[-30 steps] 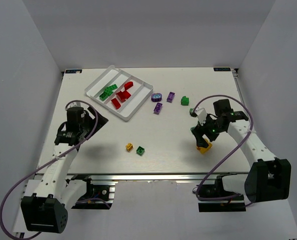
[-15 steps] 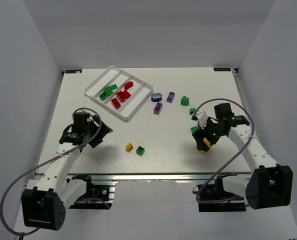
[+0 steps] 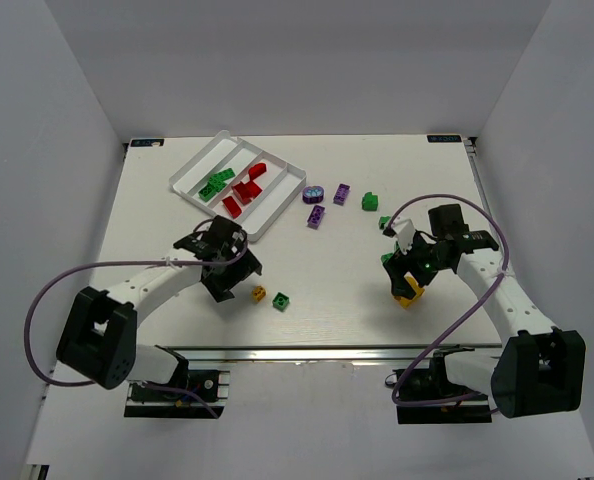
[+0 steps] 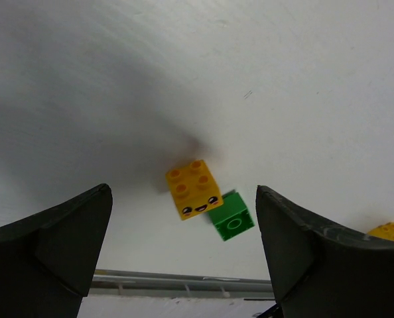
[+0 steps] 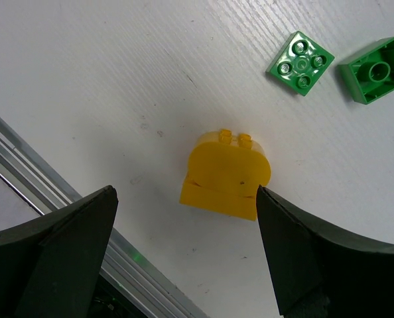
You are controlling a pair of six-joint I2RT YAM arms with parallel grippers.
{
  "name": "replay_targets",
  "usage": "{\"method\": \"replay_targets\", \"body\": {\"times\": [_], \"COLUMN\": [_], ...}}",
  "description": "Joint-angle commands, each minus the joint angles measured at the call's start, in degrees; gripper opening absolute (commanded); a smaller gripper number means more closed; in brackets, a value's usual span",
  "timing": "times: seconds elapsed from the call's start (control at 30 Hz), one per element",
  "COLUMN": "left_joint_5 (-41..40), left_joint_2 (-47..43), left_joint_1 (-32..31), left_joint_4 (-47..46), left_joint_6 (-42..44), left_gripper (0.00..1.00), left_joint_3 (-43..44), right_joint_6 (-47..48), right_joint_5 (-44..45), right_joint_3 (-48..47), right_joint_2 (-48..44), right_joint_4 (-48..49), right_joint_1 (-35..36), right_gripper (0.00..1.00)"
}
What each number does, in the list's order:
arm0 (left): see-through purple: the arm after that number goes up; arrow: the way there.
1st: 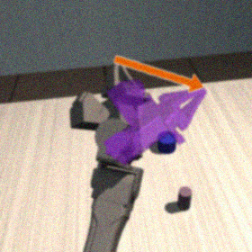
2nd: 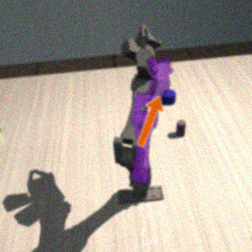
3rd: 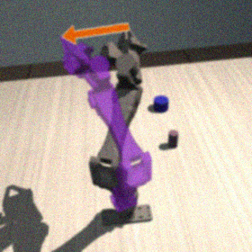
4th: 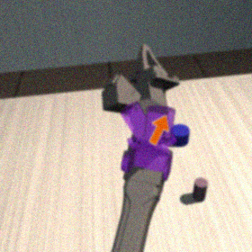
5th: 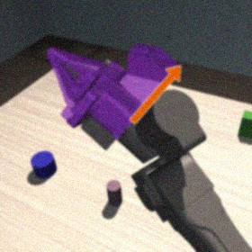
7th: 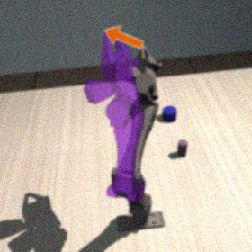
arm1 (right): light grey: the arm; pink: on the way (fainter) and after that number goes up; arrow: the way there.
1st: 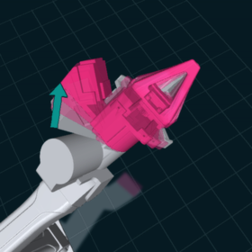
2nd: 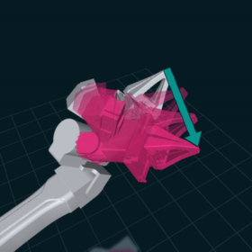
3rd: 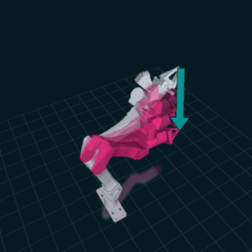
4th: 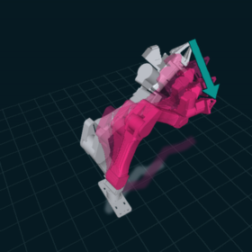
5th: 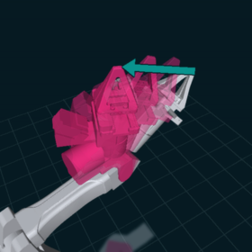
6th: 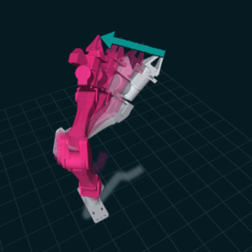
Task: Sort the legos into containers by color
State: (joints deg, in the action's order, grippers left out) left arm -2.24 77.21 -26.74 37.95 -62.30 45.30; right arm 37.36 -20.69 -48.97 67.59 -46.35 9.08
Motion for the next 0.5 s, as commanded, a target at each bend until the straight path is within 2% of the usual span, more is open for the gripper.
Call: {"method": "replay_targets", "body": {"times": [0.0, 0.17, 0.37, 0.47], "left_joint_5": [-2.2, -2.6, -4.3, -4.4], "left_joint_2": [3.9, 10.2, 15.1, 16.4], "left_joint_1": [-1.6, -5.1, -6.2, -6.4], "left_joint_4": [0.1, 0.5, 4.3, 4.8], "left_joint_6": [-2.6, -4.9, -4.9, -4.8], "left_gripper": [0.98, 0.94, 0.89, 0.8], "left_joint_3": [3.7, 7.3, 11.6, 12.4], "right_joint_6": [-1.2, -1.4, -1.7, -1.7], "right_joint_5": [-1.9, -2.3, -2.7, -2.9], "right_joint_3": [-1.1, -0.6, 0.0, 0.3], "right_joint_2": [-0.7, -0.6, -1.1, -1.0], "right_joint_4": [1.7, 2.8, 3.4, 3.8], "right_joint_1": [0.1, 0.1, 0.1, 0.1], "right_gripper": [0.89, 0.89, 0.89, 0.89]}}
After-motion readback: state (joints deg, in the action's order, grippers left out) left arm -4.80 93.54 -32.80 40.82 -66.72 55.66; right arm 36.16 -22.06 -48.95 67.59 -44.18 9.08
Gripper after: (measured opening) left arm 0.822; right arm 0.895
